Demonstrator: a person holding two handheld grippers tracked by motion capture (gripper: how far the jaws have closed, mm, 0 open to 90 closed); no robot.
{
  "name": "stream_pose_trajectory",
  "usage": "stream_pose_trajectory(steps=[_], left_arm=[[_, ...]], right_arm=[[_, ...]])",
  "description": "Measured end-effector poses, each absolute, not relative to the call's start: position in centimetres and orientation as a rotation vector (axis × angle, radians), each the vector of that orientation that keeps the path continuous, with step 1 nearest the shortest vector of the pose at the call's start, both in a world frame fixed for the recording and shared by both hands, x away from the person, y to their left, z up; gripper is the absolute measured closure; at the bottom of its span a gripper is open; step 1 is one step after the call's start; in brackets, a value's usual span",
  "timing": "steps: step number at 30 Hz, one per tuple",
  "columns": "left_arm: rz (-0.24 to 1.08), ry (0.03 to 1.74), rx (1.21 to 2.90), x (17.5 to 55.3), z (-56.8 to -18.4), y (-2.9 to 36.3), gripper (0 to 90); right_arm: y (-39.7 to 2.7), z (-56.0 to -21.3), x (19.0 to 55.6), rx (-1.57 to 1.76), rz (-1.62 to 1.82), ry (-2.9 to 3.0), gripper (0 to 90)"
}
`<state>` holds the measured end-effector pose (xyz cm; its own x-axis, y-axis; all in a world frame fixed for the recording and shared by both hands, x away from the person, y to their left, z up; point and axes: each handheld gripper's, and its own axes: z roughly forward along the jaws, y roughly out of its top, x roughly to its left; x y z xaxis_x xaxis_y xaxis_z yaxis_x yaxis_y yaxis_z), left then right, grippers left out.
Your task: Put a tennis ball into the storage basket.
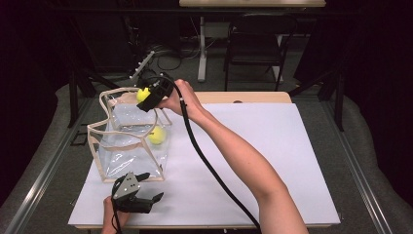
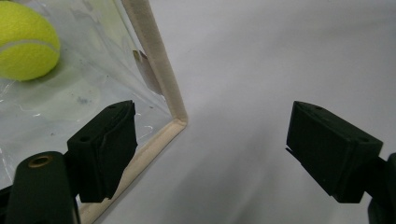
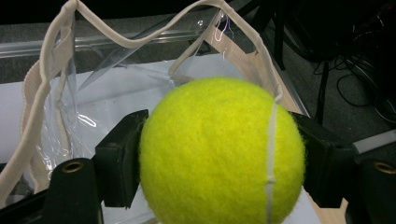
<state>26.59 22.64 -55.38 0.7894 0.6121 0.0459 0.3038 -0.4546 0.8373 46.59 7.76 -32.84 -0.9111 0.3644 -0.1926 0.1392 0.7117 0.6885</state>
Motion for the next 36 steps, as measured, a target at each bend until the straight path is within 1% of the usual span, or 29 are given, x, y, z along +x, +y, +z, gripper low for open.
stream_pose_trajectory(steps=[21,36], left_arm=[[0.43,0.673,2.072,26.6,-55.4,22.5,16.1],[0.43,0.674,2.071,26.6,-55.4,22.6,16.1]], right_arm=[[8.9,-34.2,46.6,0.392,1.037,2.625,26.2],[10.5,-34.9,46.2,0.361,1.012,2.641,26.1]])
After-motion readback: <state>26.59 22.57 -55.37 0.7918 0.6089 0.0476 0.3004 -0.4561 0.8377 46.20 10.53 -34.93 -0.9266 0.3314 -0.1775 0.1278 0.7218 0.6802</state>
